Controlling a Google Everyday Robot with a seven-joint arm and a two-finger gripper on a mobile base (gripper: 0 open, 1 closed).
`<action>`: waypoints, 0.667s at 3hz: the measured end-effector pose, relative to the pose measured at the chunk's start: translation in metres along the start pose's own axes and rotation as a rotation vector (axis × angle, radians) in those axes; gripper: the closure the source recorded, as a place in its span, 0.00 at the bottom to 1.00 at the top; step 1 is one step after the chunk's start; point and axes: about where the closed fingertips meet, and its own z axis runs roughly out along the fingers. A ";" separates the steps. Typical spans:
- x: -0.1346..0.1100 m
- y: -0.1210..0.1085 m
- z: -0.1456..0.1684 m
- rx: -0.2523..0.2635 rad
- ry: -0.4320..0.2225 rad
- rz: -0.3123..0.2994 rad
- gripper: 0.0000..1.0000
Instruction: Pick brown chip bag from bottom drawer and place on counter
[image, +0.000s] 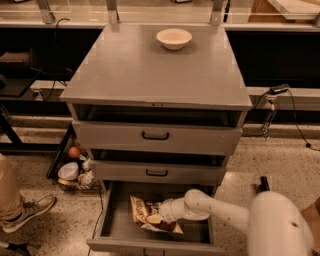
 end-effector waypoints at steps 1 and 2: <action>-0.025 0.028 -0.060 -0.029 -0.168 -0.055 1.00; -0.007 0.022 -0.094 0.017 -0.197 -0.037 1.00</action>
Offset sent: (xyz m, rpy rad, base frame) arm -0.0184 -0.0212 0.0556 0.1416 -0.0762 0.0083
